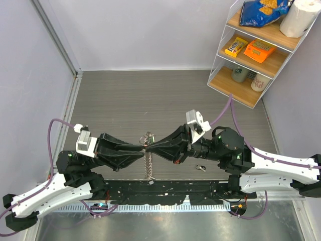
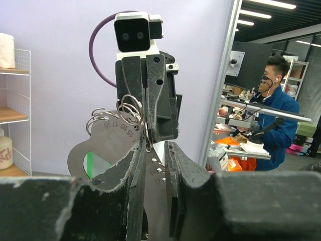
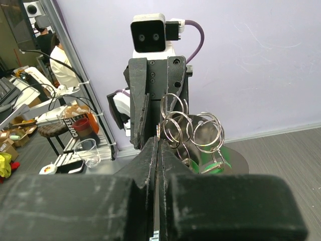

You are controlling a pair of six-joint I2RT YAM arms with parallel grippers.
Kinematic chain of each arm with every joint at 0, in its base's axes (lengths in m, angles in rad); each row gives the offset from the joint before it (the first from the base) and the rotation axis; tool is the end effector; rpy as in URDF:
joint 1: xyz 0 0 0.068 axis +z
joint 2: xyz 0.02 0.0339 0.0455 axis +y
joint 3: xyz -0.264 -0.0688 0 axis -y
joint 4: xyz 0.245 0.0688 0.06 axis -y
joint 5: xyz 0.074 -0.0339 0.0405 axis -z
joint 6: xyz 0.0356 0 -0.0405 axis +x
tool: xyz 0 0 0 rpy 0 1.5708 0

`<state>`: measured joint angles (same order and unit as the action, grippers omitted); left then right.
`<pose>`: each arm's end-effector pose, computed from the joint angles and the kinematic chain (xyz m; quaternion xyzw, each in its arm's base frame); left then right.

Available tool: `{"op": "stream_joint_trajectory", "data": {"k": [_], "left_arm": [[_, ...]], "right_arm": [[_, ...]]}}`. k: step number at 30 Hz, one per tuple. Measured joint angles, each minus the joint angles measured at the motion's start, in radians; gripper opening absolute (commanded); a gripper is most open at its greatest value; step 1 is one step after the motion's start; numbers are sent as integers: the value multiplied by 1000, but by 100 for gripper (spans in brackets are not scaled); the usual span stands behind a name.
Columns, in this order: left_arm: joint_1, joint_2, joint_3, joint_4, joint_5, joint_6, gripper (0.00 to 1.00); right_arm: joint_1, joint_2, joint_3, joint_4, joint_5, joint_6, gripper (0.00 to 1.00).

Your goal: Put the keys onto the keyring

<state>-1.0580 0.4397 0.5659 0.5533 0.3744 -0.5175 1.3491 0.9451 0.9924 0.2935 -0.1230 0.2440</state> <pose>0.0377 -0.0935 0.3836 0.2749 0.3633 -0.6850 0.5686 0.0420 0.2061 0.4355 -0.3450 0.4638 0.6076 0.5446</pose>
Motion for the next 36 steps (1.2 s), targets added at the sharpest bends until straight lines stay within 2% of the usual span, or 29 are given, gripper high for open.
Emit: {"op": "stream_joint_trajectory", "data": {"k": [25, 29, 36], "left_arm": [[0, 11, 0, 39, -4, 0, 15], [0, 13, 0, 42, -5, -2, 0], [1, 18, 4, 49, 0, -3, 0]], "right_arm": [[0, 18, 0, 48, -35, 2, 5], [0, 21, 0, 53, -40, 2, 5], [0, 22, 0, 61, -47, -5, 5]]}}
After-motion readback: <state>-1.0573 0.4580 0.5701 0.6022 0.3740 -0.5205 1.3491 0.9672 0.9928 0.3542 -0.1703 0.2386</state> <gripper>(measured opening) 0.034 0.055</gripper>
